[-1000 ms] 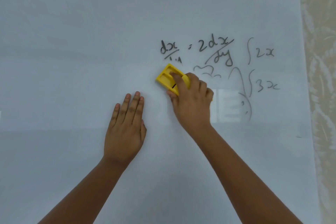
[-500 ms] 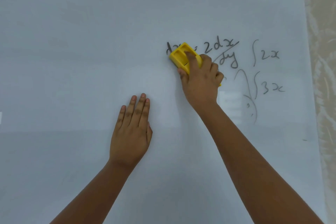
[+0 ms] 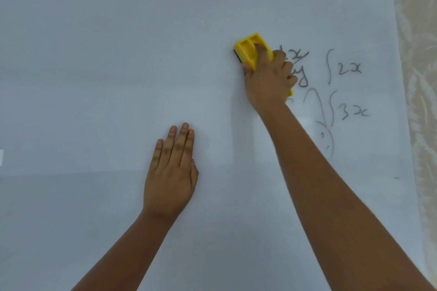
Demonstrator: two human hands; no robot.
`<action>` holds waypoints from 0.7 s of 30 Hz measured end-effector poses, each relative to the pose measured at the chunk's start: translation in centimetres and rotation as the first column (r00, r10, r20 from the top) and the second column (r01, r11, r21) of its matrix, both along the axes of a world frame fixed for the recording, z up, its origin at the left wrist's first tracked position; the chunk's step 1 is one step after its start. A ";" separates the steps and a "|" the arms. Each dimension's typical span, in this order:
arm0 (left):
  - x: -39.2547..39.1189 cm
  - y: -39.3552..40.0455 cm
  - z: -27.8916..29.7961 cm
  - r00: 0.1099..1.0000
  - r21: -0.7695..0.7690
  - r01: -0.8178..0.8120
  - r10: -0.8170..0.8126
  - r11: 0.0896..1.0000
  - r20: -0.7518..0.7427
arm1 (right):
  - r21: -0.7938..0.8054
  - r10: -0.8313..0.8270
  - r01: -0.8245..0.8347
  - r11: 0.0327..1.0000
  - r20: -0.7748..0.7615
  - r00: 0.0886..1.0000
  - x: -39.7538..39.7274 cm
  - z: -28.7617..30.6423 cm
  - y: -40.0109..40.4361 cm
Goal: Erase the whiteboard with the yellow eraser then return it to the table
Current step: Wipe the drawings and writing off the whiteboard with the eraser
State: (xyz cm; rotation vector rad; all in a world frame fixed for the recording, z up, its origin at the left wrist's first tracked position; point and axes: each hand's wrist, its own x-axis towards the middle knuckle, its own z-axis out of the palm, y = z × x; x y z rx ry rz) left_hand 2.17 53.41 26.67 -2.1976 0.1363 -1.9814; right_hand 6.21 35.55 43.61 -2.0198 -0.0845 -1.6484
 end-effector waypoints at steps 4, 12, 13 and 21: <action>-0.3 -0.1 0.1 1.000 -0.007 0.006 -0.006 1.000 -0.004 | -0.234 0.002 0.024 0.972 0.111 0.994 -1.2 -3.1 3.5; -1.2 -0.7 2.2 0.999 0.057 0.030 -0.032 0.998 0.027 | -0.057 -0.086 0.088 0.994 0.034 0.996 1.9 -2.2 -4.4; -1.2 -1.3 3.2 0.999 0.063 0.037 -0.039 0.997 0.032 | -0.026 -0.090 0.090 0.996 0.029 0.996 2.0 -1.9 -4.1; 1.0 -5.6 8.6 0.998 0.052 0.041 -0.038 0.998 -0.050 | -0.116 -0.131 0.142 0.983 0.097 0.987 2.6 -4.5 -8.6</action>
